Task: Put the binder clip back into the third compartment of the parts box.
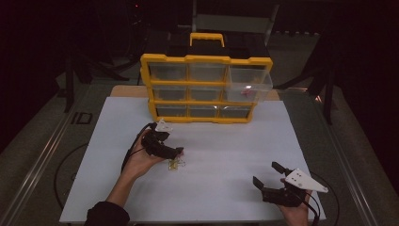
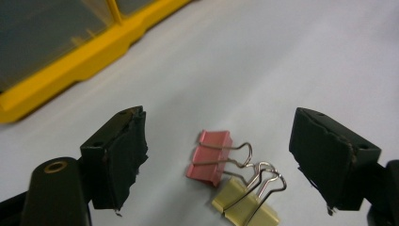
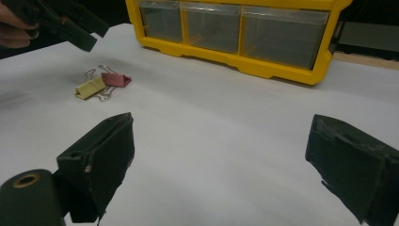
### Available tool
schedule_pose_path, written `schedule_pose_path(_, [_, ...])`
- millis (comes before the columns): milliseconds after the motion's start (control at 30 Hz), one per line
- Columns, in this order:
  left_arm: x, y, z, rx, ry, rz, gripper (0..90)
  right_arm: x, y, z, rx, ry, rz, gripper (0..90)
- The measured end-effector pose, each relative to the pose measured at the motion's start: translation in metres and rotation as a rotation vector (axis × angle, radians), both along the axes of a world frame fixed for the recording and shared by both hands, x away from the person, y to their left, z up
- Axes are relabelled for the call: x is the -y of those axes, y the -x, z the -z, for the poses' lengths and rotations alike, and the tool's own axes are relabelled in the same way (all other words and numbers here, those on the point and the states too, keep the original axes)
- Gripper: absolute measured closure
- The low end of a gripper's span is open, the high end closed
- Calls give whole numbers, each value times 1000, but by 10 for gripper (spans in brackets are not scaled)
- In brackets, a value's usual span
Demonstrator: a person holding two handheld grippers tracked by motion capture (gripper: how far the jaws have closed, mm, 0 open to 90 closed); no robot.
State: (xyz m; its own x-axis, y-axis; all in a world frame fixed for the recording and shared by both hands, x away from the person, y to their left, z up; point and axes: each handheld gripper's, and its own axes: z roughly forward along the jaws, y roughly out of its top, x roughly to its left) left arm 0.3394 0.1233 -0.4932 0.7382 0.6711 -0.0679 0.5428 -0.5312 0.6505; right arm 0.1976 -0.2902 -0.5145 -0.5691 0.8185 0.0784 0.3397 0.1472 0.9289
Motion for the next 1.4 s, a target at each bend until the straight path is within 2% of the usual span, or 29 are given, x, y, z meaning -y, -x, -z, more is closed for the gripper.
schedule_pose_path(233, [2, 2, 13, -23, -39, 15, 335, 0, 0, 0, 0, 2, 2, 83])
schedule_pose_path(400, [8, 3, 17, -42, -34, 53, 478, 0, 0, 0, 0, 1, 2, 83])
schedule_pose_path(533, [13, 2, 20, -52, -50, 71, 563, 0, 0, 0, 1, 0, 1, 83])
schedule_pose_path(700, [14, 1, 21, -51, -62, 67, 648, 1, 0, 0, 2, 0, 2, 83])
schedule_pose_path(733, [14, 0, 22, -50, -74, 64, 682, 1, 0, 0, 4, 1, 1, 83])
schedule_pose_path(867, [13, -1, 21, -42, -59, 54, 763, 0, 0, 0, 3, 0, 0, 83])
schedule_pose_path(1033, [7, -6, 20, -30, -39, 4, 807, 0, 0, 0, 3, 1, 0, 83])
schedule_pose_path(1133, [6, -8, 20, -27, -35, -8, 827, 0, 0, 0, 3, -1, 0, 83])
schedule_pose_path(1267, [4, -10, 19, -7, -47, -36, 858, 0, 0, 0, 3, 1, 1, 83])
schedule_pose_path(1400, [0, -13, 17, -10, -59, -61, 889, 0, 0, 0, 1, 1, 1, 83])
